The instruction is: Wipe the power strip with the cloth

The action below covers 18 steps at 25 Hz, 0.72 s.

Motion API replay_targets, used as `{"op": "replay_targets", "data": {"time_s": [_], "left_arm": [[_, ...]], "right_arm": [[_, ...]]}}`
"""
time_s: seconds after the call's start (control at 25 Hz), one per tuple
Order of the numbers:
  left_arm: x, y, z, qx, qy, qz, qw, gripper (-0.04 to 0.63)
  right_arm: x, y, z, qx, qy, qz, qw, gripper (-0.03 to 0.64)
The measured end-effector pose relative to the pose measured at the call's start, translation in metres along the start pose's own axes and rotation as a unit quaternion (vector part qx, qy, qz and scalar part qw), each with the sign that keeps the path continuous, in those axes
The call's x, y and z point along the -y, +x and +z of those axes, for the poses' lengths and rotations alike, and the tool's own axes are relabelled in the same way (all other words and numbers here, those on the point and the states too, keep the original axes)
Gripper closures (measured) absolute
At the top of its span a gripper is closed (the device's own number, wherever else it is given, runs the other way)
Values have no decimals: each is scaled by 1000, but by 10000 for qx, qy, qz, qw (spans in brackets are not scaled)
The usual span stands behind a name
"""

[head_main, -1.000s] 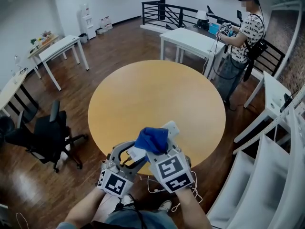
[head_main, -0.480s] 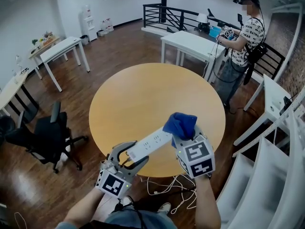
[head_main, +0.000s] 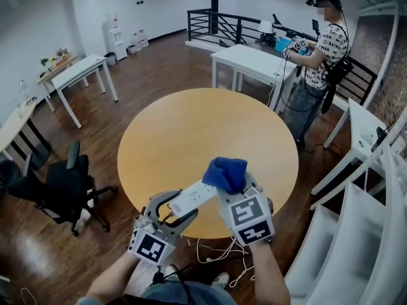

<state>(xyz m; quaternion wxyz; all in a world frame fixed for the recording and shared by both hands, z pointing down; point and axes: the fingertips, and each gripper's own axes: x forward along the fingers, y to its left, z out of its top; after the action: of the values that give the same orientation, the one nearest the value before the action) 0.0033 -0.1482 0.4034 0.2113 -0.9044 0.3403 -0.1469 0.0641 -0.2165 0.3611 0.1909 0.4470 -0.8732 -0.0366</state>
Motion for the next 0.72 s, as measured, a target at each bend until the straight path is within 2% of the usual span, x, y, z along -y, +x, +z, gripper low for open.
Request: {"op": "replay_targets", "data": {"time_s": [0.48, 0.72], "left_arm": [[-5, -2, 1, -7, 39, 89, 10000, 310], [-7, -2, 1, 4, 59, 120, 9999, 309]], "right_arm": [[-90, 9, 14, 66, -119, 1000, 9949, 565], [-114, 8, 17, 76, -213, 1378, 9902, 565]]}}
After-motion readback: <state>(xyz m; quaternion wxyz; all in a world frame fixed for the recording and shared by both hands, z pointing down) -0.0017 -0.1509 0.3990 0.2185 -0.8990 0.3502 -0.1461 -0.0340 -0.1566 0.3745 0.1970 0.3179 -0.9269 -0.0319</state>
